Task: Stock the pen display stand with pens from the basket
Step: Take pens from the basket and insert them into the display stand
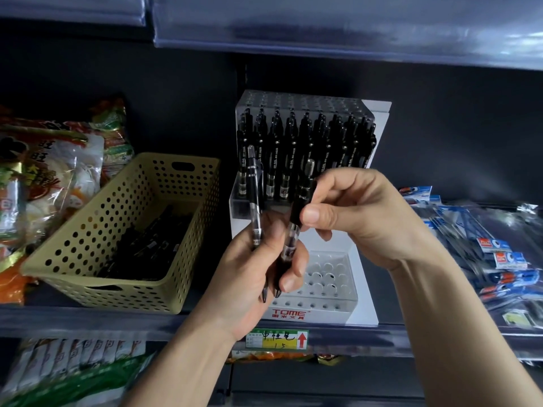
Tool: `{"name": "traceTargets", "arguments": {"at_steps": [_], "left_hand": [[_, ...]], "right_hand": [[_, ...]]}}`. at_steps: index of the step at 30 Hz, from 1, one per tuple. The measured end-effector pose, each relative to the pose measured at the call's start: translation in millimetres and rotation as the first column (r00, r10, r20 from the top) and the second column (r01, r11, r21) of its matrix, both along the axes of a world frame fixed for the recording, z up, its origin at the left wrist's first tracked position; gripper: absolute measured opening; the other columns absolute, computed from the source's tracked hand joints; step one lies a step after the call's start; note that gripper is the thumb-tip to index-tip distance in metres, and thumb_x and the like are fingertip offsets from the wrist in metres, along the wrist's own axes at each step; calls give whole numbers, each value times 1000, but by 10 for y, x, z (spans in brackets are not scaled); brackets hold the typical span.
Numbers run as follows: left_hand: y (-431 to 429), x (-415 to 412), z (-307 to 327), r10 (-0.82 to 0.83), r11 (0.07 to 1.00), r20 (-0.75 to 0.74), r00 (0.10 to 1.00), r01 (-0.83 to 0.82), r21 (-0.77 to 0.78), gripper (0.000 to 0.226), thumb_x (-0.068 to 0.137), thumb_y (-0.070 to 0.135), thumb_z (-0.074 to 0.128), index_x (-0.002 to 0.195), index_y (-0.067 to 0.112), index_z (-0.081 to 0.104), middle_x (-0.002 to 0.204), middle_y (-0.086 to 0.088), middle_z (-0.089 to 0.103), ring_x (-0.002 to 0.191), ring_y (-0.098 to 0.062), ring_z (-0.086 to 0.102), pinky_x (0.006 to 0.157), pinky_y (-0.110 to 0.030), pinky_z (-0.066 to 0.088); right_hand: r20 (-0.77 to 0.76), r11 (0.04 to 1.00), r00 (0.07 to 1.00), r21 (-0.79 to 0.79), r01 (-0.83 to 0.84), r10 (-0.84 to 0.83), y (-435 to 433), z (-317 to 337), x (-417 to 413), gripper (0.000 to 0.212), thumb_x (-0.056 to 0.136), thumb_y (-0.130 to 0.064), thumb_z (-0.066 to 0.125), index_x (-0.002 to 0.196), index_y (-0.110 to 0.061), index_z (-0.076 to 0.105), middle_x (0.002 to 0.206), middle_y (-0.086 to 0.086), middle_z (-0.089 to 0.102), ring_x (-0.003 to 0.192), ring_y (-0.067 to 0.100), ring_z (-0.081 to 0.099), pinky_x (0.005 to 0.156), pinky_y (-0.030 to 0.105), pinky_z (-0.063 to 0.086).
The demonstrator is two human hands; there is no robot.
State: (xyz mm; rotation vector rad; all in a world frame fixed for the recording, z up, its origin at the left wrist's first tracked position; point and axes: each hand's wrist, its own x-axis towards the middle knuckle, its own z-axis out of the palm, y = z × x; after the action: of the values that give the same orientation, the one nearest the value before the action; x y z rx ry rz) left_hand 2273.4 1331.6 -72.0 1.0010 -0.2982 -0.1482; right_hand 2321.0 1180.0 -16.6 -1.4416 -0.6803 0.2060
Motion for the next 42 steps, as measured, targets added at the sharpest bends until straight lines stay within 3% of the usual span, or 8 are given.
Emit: {"name": "traceTargets", "arguments": {"at_steps": [7, 13, 16, 20, 24, 31, 37, 42], "left_hand": [[-40, 37, -100, 280, 941, -56, 958, -263, 212, 26, 80, 30, 53, 91, 7, 60, 81, -10, 71, 68, -23, 65, 55, -30, 50], [-11, 39, -79, 347, 903, -53, 937, -318, 289, 36, 77, 44, 55, 88, 9, 58, 50, 1, 35, 37, -9, 24, 37, -20, 17], [-23, 37, -69, 324, 918, -21, 946, -309, 248, 49, 79, 57, 42, 85, 13, 60, 50, 1, 28, 35, -9, 20, 40, -22, 13], [-36, 48, -81, 343, 919, -18, 939, -331, 216, 43, 86, 50, 38, 83, 13, 58, 51, 2, 31, 36, -10, 21, 43, -27, 12], [-29, 58, -101, 376, 908, 1, 927, -369, 197, 28, 90, 37, 45, 97, 17, 63, 55, 1, 38, 40, -11, 27, 40, -22, 22], [-13, 41, -82, 371, 904, 36, 928, -370, 215, 27, 85, 37, 50, 103, 26, 67, 59, 4, 43, 43, -10, 30, 42, -24, 23], [-7, 46, -67, 387, 901, 12, 922, -381, 209, 34, 80, 46, 50, 97, 24, 68, 57, 4, 44, 42, -11, 29, 42, -23, 24], [-18, 52, -76, 372, 910, 11, 928, -367, 192, 34, 88, 43, 46, 99, 19, 67, 59, 3, 46, 48, -11, 32, 44, -24, 26]], "right_hand": [[28, 923, 938, 195, 333, -344, -101, 135, -4, 10, 62, -24, 75, 64, -17, 69, 56, 0, 66, 50, 13, 62, 42, 20, 44], [211, 691, 658, 210, 691, -723, -245, 232, 2, 13, 81, -15, 74, 73, -14, 64, 56, -4, 67, 48, 10, 62, 47, 24, 49], [288, 594, 529, 237, 769, -799, -270, 236, -3, 13, 82, -20, 74, 73, -18, 64, 59, -5, 68, 53, 11, 64, 50, 27, 51], [368, 499, 403, 217, 839, -838, -265, 155, 61, 16, 82, -27, 72, 78, -12, 66, 66, 0, 68, 60, 24, 67, 58, 45, 56], [384, 472, 377, 191, 861, -843, -223, 60, 126, 12, 81, -29, 72, 75, -22, 64, 69, -2, 69, 62, 19, 68, 63, 46, 56], [521, 414, 331, 48, 909, -787, -147, -22, 161, 12, 81, -28, 72, 73, -23, 64, 65, -21, 61, 55, -2, 58, 58, 14, 44], [552, 380, 345, -54, 923, -759, -127, -68, 177, 16, 78, -29, 74, 70, -26, 62, 59, -21, 57, 56, 5, 59, 63, 29, 51], [561, 372, 381, -136, 918, -735, -173, -77, 188, 18, 78, -31, 74, 69, -20, 63, 59, -14, 60, 59, 17, 62, 61, 27, 49]]}}
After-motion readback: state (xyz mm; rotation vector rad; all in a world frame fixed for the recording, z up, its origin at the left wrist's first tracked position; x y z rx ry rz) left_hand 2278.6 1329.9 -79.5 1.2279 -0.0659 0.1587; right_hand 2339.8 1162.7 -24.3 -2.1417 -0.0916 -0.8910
